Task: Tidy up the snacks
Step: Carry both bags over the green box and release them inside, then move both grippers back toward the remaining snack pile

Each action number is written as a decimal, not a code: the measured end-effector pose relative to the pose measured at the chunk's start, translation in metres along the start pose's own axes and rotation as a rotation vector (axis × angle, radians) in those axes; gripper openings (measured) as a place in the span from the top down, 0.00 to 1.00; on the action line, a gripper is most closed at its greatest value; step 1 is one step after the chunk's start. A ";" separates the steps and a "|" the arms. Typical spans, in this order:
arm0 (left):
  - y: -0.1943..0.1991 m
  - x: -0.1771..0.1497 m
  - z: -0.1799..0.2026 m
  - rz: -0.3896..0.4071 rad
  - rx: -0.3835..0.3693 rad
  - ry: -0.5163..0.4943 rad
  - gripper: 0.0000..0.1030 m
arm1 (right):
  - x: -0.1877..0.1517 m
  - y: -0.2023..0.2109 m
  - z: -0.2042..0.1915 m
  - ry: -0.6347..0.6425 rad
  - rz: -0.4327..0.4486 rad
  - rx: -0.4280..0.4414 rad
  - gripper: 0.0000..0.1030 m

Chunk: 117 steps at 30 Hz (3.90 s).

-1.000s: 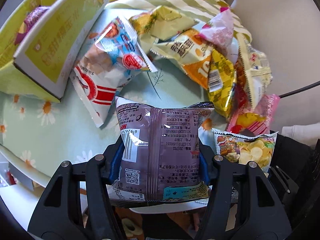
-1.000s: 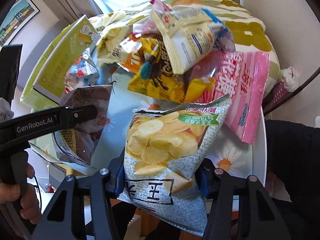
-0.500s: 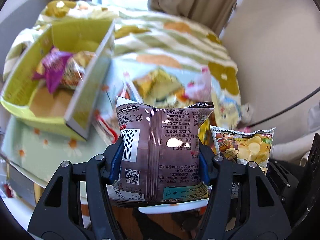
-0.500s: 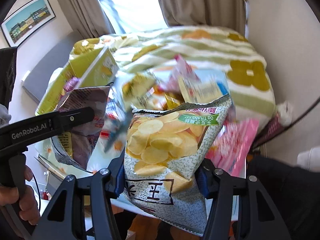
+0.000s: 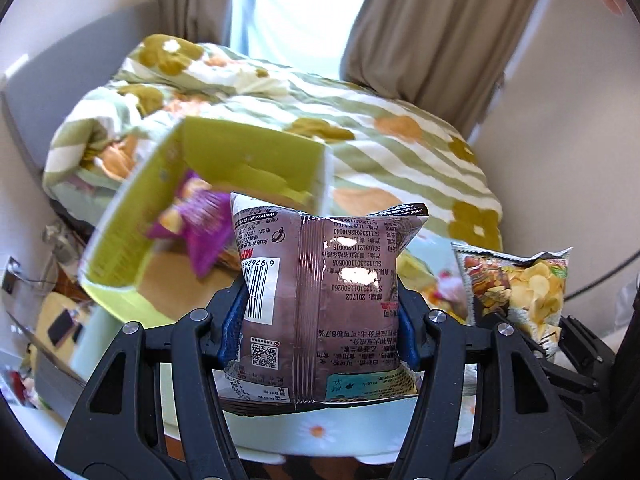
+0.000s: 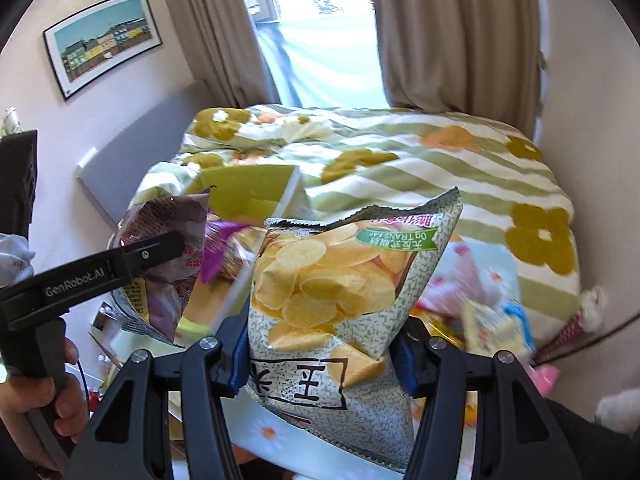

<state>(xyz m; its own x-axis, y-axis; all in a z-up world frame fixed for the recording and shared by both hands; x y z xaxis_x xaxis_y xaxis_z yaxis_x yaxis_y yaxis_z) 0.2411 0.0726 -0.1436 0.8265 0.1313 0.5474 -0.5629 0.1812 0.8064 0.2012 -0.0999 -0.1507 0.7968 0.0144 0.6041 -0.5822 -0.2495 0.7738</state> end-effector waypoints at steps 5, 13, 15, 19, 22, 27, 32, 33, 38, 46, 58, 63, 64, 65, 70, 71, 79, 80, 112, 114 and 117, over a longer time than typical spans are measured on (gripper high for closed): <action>-0.010 0.024 -0.054 -0.013 0.050 -0.001 0.45 | 0.028 -0.027 -0.045 0.041 -0.001 0.043 0.49; -0.051 0.032 -0.125 -0.093 0.113 -0.058 0.43 | 0.056 -0.085 -0.100 0.049 -0.065 0.085 0.49; -0.065 0.030 -0.136 -0.133 0.109 -0.077 0.35 | 0.058 -0.098 -0.108 0.046 -0.089 0.088 0.49; -0.076 0.026 -0.150 -0.147 0.126 -0.090 0.00 | 0.059 -0.118 -0.119 0.043 -0.128 0.080 0.49; -0.072 0.028 -0.153 -0.153 0.081 -0.098 0.00 | 0.060 -0.127 -0.124 0.044 -0.149 0.075 0.49; -0.049 0.040 -0.164 -0.112 0.087 -0.110 0.00 | 0.057 -0.135 -0.134 0.059 -0.186 0.075 0.48; -0.038 0.050 -0.178 -0.086 0.093 -0.111 0.00 | 0.053 -0.148 -0.141 0.031 -0.210 0.060 0.48; -0.038 0.051 -0.180 -0.087 0.090 -0.108 0.00 | 0.051 -0.152 -0.142 0.022 -0.217 0.059 0.48; -0.037 0.052 -0.189 -0.087 0.091 -0.120 0.00 | 0.042 -0.166 -0.147 -0.002 -0.246 0.054 0.48; -0.045 0.044 -0.193 -0.111 0.080 -0.125 0.00 | 0.033 -0.167 -0.144 -0.039 -0.193 0.014 0.00; -0.013 0.043 -0.149 -0.043 0.067 -0.148 0.00 | 0.036 -0.105 -0.118 -0.011 -0.073 -0.027 0.00; 0.019 0.028 -0.094 0.024 0.052 -0.179 0.00 | 0.034 -0.053 -0.085 -0.061 -0.022 -0.013 0.00; 0.022 0.024 -0.083 0.031 0.048 -0.182 0.00 | 0.031 -0.041 -0.075 -0.074 -0.009 -0.011 0.00; 0.026 0.017 -0.068 0.038 0.039 -0.188 0.00 | 0.027 -0.028 -0.064 -0.084 0.008 -0.014 0.00; 0.032 -0.021 -0.004 0.029 0.010 -0.227 0.00 | -0.004 0.018 -0.011 -0.093 0.036 -0.096 0.00; 0.031 -0.032 0.010 0.020 0.006 -0.234 0.00 | -0.012 0.026 0.001 -0.094 0.039 -0.116 0.00; 0.015 -0.103 0.077 -0.054 -0.012 -0.248 0.00 | -0.077 0.051 0.075 -0.134 -0.016 -0.191 0.00; 0.012 -0.111 0.083 -0.065 -0.016 -0.246 0.00 | -0.086 0.052 0.083 -0.140 -0.025 -0.192 0.00; -0.059 -0.151 0.188 -0.148 -0.035 -0.357 0.00 | -0.148 0.040 0.178 -0.224 -0.087 -0.187 0.00; -0.068 -0.146 0.199 -0.139 -0.042 -0.378 0.00 | -0.148 0.037 0.183 -0.230 -0.089 -0.188 0.00; -0.082 -0.138 0.215 -0.131 -0.062 -0.405 0.00 | -0.147 0.030 0.192 -0.236 -0.092 -0.190 0.00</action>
<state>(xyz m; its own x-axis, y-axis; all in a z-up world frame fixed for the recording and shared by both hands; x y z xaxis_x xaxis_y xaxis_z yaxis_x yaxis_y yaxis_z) 0.1743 -0.1697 -0.2370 0.8199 -0.2879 0.4948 -0.4422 0.2304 0.8668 0.0975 -0.2956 -0.2532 0.8503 -0.2022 0.4859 -0.5077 -0.0721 0.8585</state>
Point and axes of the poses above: each gripper's, at about its wrist camera, not at the fingertips, and y roughly against the way its jaws point, z to its right, x to its top, the point moved 6 cm from there along -y, roughly the way its jaws point, and after that the axes turned 3 degrees about -z, right-handed, at the moved point
